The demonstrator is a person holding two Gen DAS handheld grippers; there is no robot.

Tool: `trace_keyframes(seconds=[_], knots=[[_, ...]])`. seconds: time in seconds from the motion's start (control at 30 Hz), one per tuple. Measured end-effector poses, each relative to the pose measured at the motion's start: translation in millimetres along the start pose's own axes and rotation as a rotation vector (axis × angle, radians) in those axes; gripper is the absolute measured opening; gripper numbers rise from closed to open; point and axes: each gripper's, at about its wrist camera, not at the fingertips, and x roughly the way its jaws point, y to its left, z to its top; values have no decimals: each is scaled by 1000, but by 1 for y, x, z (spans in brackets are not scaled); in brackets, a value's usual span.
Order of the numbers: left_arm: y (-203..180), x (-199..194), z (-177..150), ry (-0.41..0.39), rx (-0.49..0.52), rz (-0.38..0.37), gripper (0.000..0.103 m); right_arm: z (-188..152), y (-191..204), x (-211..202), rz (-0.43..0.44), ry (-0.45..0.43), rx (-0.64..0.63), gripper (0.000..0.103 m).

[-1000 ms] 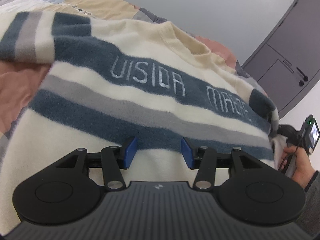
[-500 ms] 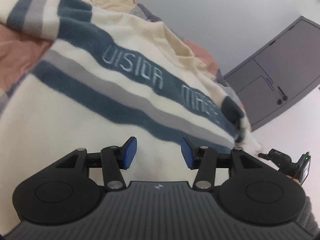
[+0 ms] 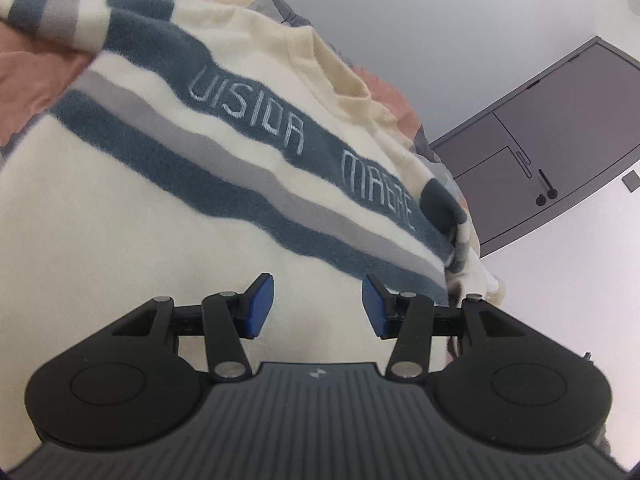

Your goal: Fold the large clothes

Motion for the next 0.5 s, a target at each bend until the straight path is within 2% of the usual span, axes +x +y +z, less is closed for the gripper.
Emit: trace_keyframes(seconds=[0.03,0.13,0.23,0.33,0.4,0.5], knots=[[-1,1,0,0,7,10,54,-1,4,1,27,2,-16,63],[-4,5,-1,9,43,40,54,-3,20,9,97,44,-82,45],[-1,6,0,13,29,38,54,-13,29,24,-5,91,-170,41],[6,5,3,18,-10,29,54,-16,36,27,5,100,-195,21],[10,4,5,17,-28,39,54,-19,45,21,13,80,-242,19],[15,2,7,17,-48,41,54,-8,59,9,4,-13,-302,17]])
